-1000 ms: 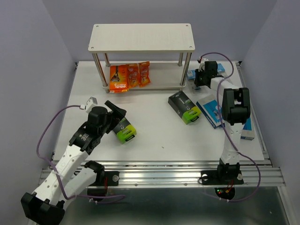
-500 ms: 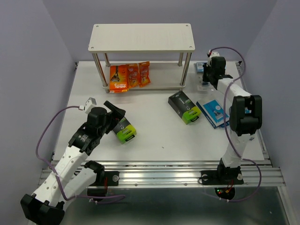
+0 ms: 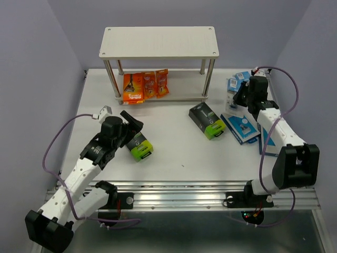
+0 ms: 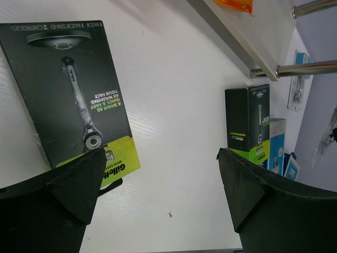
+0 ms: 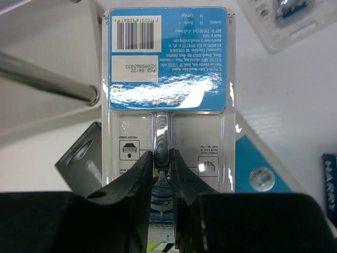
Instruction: Place and organize the shaving razors onto the shelf
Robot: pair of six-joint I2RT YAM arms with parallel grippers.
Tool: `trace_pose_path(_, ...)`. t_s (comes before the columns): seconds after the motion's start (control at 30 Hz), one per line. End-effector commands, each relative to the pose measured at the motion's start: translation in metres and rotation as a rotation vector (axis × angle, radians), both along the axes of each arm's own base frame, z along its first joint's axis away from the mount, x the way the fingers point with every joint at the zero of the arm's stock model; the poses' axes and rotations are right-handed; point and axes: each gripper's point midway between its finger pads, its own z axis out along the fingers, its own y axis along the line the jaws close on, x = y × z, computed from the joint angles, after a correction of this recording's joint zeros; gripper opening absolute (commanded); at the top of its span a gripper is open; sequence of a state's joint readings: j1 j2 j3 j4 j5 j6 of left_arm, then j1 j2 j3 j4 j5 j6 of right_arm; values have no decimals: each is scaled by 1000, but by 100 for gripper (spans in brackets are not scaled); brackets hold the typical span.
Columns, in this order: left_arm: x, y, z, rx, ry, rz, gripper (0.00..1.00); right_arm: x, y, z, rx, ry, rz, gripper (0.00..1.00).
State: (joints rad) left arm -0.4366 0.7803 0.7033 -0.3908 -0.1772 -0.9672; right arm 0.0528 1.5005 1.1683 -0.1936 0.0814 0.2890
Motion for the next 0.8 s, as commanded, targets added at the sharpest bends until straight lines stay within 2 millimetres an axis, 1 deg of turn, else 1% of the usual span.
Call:
trace_pose_path(0.0, 18, -22, 30, -28, -94, -99, 99, -45, 27, 4, 215, 51, 19, 1)
trace_pose_path(0.03, 20, -26, 29, -26, -98, -121, 99, -55, 37, 3, 251, 68, 67, 1)
trace_pose_path(0.07, 23, -30, 34, -31, -111, -140, 99, -66, 43, -2, 274, 89, 88, 1)
trace_pose_path(0.1, 25, -31, 32, -12, -110, -156, 99, -77, 59, -5, 289, 106, 138, 1)
trace_pose_path(0.13, 28, -33, 26, 7, -90, -165, 99, -94, 70, -11, 281, 123, 184, 1)
trace_pose_path(0.17, 32, -34, 30, 17, -92, -172, 99, -103, 82, -14, 264, 135, 218, 1)
trace_pose_path(0.2, 35, -35, 25, 44, -75, -185, 99, -118, 112, -15, 242, 152, 299, 1)
trace_pose_path(0.27, 38, -38, 25, 59, -69, -205, 99, -133, 137, -20, 192, 167, 363, 1)
trace_pose_path(0.3, 40, -39, 21, 68, -56, -212, 99, -138, 151, -20, 186, 169, 393, 1)
trace_pose_path(0.33, 41, -39, 21, 77, -58, -220, 99, -149, 176, -20, 182, 173, 458, 1)
trace_pose_path(0.4, 42, -39, 22, 80, -58, -227, 99, -145, 198, -17, 177, 149, 482, 1)
trace_pose_path(0.43, 42, -38, 23, 85, -60, -228, 99, -142, 213, -12, 171, 112, 502, 1)
trace_pose_path(0.47, 41, -35, 23, 92, -57, -218, 99, -138, 222, -17, 161, 113, 515, 1)
trace_pose_path(0.5, 40, -32, 25, 96, -63, -209, 99, -131, 232, -8, 163, 80, 525, 1)
trace_pose_path(0.53, 38, -28, 24, 105, -56, -199, 99, -122, 238, -3, 149, 45, 524, 1)
trace_pose_path(0.57, 36, -23, 22, 115, -55, -180, 99, -117, 246, 1, 133, 25, 524, 1)
trace_pose_path(0.6, 35, -19, 23, 120, -56, -170, 99, -103, 247, -10, 97, 34, 489, 1)
trace_pose_path(0.63, 31, -12, 22, 129, -56, -144, 99, -85, 249, 7, 60, -29, 441, 1)
trace_pose_path(0.67, 30, -8, 25, 132, -63, -132, 99, -73, 249, 9, 37, -50, 404, 1)
trace_pose_path(0.7, 26, -5, 27, 130, -73, -122, 99, -62, 254, -2, 9, -45, 382, 1)
trace_pose_path(0.73, 25, -2, 28, 130, -76, -112, 99, -48, 259, 9, 11, -85, 353, 1)
trace_pose_path(0.77, 23, 3, 26, 139, -72, -94, 99, -34, 258, 16, -3, -131, 307, 1)
